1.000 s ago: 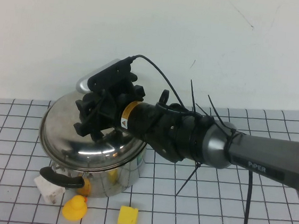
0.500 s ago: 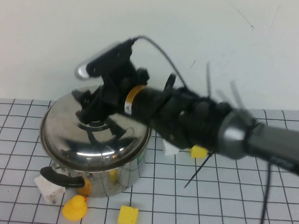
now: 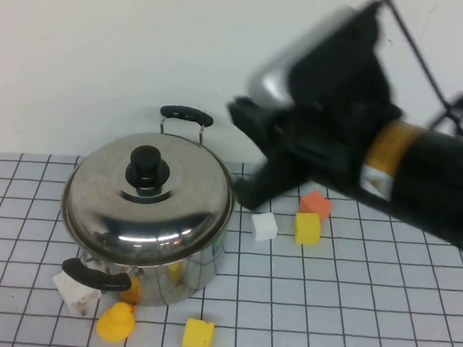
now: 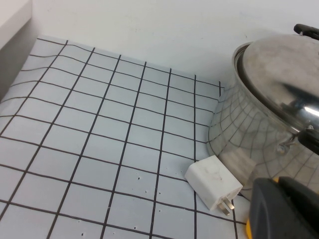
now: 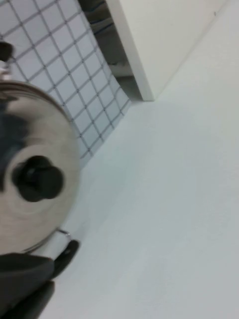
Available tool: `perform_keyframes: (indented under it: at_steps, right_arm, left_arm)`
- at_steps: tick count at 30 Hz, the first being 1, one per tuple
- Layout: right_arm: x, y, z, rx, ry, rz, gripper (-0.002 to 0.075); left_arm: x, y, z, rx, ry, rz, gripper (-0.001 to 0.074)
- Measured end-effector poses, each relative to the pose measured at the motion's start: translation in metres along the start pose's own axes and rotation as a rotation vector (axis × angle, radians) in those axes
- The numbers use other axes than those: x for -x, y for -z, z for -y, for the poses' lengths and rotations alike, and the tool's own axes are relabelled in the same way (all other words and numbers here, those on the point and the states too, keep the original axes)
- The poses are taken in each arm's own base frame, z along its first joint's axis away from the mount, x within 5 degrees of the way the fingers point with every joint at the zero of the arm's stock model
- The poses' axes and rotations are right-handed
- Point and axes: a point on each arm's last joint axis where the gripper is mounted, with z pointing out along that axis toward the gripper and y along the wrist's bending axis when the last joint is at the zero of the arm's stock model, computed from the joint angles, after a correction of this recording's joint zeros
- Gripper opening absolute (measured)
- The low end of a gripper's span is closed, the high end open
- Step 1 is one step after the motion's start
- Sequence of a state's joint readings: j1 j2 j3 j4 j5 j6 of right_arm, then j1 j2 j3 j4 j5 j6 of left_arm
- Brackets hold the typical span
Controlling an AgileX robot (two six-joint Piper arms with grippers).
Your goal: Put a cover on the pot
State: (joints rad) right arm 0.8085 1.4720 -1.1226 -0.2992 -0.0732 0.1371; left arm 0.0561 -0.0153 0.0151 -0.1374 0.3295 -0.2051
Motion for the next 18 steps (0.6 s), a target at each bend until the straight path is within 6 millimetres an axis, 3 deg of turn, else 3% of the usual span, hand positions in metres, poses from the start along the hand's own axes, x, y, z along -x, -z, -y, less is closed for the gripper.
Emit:
perform_keyframes:
  at_steps: [8,18]
  right_arm:
    - [-0.019,0.095,0.000,-0.026,0.006,-0.019,-0.0001]
    - [-0.078,0.169,-0.006,-0.053,0.006,-0.114,-0.0002]
  left_arm:
    - [0.000,0.000,0.000,0.000,0.000,0.000,-0.0003]
    - [0.000,0.000,0.000,0.000,0.003,0.000,-0.0003]
